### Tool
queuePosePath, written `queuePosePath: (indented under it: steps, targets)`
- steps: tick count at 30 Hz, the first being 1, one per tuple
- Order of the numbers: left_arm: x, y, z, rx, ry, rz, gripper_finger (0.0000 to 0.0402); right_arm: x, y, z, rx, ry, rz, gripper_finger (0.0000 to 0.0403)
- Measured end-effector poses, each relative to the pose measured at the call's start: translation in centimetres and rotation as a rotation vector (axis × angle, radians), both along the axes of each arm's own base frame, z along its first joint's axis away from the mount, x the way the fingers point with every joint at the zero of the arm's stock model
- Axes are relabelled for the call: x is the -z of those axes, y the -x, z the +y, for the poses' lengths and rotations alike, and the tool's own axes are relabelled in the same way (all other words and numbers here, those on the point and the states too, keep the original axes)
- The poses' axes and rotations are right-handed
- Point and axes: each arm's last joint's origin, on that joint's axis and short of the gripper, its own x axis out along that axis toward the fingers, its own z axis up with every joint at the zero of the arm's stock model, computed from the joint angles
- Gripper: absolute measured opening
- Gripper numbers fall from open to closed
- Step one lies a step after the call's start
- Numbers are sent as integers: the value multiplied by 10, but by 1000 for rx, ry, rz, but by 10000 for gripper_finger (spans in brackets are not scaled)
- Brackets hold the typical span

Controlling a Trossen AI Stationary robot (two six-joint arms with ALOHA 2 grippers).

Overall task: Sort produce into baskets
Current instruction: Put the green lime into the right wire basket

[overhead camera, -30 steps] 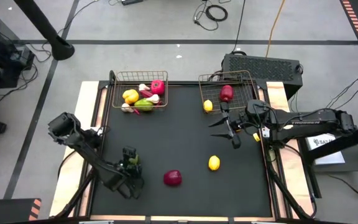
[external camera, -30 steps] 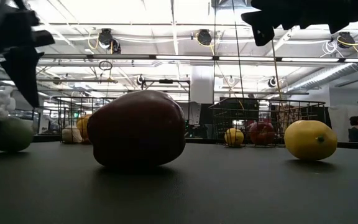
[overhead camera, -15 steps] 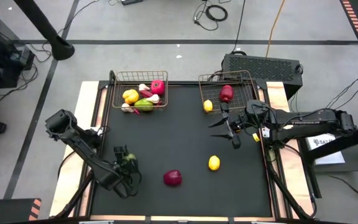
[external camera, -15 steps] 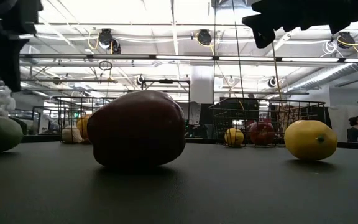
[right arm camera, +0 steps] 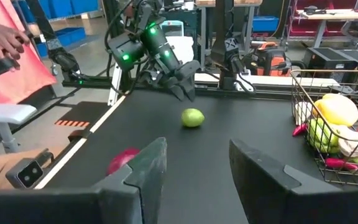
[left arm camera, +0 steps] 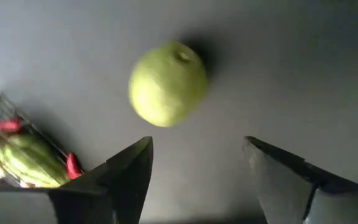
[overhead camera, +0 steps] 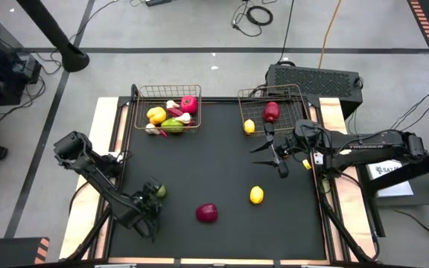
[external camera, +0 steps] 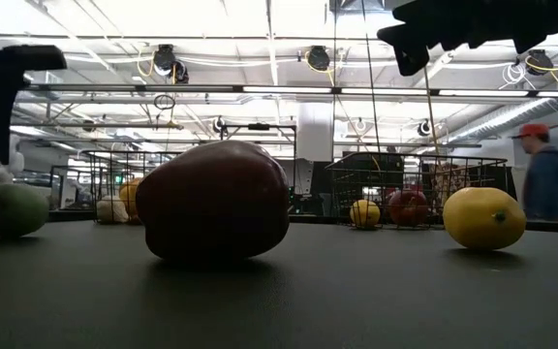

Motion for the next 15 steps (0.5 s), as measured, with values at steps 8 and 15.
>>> queuePosePath:
  steps: [8, 15]
  targets:
    - [15, -5, 11, 173, -65, 3, 248, 1, 0, 0, 0, 8, 8, 167]
    - [21, -13, 22, 168, -72, -5, 248, 1, 0, 0, -2, 14, 7, 167]
